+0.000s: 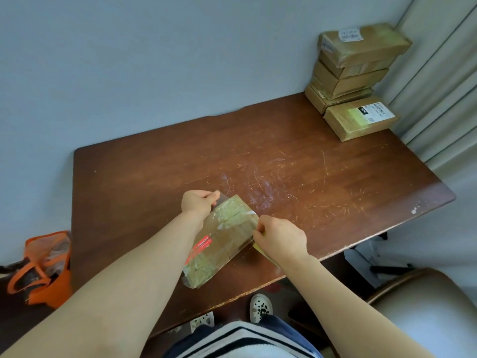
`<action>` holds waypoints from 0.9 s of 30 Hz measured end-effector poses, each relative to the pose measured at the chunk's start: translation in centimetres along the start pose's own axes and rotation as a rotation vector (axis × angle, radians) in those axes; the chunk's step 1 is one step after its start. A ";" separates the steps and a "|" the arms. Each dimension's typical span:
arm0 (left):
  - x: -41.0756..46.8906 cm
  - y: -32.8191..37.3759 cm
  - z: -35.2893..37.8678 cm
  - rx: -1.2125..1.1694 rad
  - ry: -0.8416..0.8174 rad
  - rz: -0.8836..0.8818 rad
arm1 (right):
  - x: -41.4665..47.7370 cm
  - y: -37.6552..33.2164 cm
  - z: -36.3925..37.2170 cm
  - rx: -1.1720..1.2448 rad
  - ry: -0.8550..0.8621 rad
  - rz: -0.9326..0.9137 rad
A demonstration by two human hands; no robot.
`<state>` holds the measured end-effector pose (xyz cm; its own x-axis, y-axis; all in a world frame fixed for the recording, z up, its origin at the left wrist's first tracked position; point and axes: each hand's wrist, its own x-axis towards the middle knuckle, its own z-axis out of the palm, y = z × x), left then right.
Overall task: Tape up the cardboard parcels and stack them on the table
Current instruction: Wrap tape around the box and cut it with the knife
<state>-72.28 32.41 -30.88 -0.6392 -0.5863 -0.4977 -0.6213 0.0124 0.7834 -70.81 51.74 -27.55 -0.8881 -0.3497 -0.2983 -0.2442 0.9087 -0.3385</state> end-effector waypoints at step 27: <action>-2.4 -1.4 1.9 0.926 -0.042 0.574 | 0.8 -0.2 1.1 0.057 -0.054 0.055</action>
<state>-70.72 35.32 -31.48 -0.9472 -0.2698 -0.1734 -0.3138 0.8911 0.3277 -71.05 51.04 -28.67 -0.8770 -0.3125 -0.3650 -0.1714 0.9131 -0.3699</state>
